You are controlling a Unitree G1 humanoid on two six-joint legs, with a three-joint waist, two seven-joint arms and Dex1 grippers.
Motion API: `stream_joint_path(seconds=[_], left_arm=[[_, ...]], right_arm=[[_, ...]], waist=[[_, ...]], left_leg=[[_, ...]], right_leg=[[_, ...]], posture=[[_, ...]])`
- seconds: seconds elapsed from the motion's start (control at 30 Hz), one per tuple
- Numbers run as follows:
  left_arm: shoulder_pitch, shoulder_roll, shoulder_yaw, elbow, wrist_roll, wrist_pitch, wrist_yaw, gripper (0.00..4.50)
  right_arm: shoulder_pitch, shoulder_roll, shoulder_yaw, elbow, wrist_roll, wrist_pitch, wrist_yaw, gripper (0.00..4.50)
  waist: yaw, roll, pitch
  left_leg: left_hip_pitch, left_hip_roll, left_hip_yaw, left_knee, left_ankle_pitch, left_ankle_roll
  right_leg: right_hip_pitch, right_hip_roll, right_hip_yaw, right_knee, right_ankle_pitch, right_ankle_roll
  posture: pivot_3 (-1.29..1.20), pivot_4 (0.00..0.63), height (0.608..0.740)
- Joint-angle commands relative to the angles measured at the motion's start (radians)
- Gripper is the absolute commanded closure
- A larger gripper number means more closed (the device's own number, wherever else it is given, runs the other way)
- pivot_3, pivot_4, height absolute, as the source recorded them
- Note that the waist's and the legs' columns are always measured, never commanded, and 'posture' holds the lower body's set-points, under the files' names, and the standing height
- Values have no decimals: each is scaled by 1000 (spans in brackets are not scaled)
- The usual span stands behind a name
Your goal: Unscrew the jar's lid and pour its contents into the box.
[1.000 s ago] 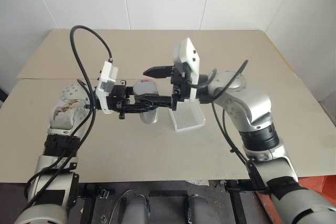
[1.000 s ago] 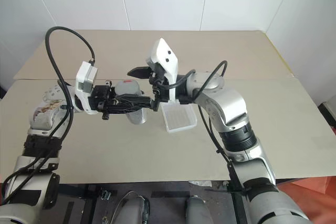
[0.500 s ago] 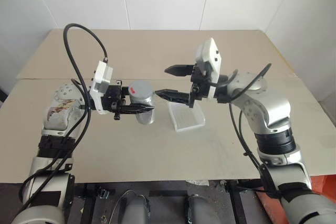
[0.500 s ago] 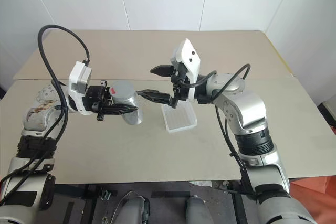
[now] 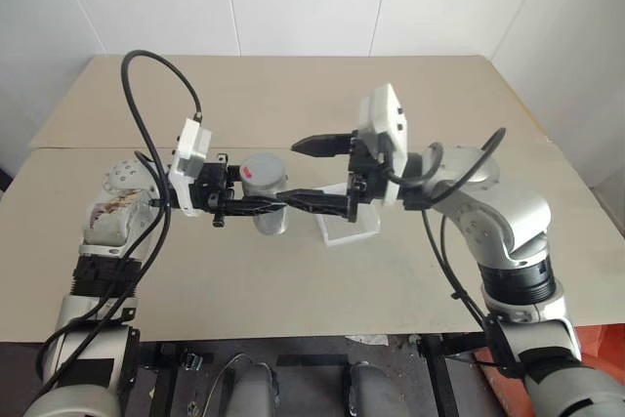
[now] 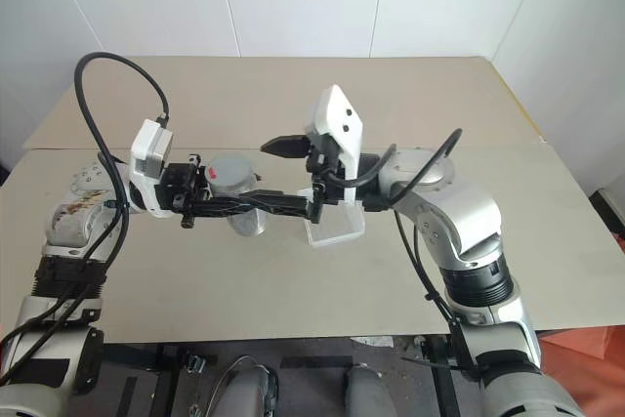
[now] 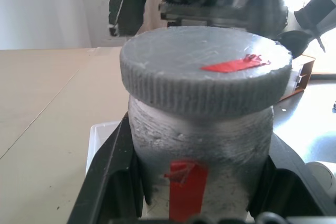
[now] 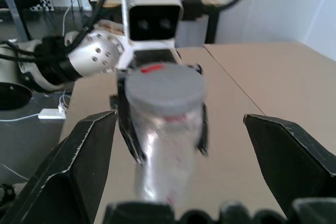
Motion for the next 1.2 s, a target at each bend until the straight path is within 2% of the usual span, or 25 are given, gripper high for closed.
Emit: stream_joint_path(seconds=[0.03,0.3,0.73,0.83,0.93,0.97,1.2], left_arm=[[-29,-4,7,-9,-6,-14,3,2500],[-32,-10,0,-9,-6,-15,1,2500],[-28,-4,0,-10,0,-20,-1,2500],[-25,-4,-1,-12,1,-21,-2,2500],[-22,-4,-2,-15,1,-20,-4,2500],[-22,-3,-2,-15,1,-19,-5,2500],[-13,-6,-10,-21,1,-16,-11,2500]], right_arm=[[-42,22,-1,-29,9,27,-47,16],[-91,96,53,8,-23,67,-127,16],[-115,126,74,40,-39,70,-128,16],[-117,127,72,41,-39,66,-124,594],[-118,128,70,40,-42,63,-124,1573],[-119,128,69,39,-43,63,-123,1758],[-128,126,34,27,-23,66,-127,1761]], waist=[[1,0,0],[1,0,0],[1,0,0],[1,0,0],[1,0,0],[1,0,0],[1,0,0]], left_leg=[[0,0,0,0,0,0],[0,0,0,0,0,0],[0,0,0,0,0,0],[0,0,0,0,0,0],[0,0,0,0,0,0],[0,0,0,0,0,0],[0,0,0,0,0,0]], right_leg=[[0,0,0,0,0,0],[0,0,0,0,0,0],[0,0,0,0,0,0],[0,0,0,0,0,0],[0,0,0,0,0,0],[0,0,0,0,0,0],[0,0,0,0,0,0]], posture=[[0,150,740],[0,150,740],[0,150,740],[0,150,740],[0,150,740],[0,150,740],[0,150,740]])
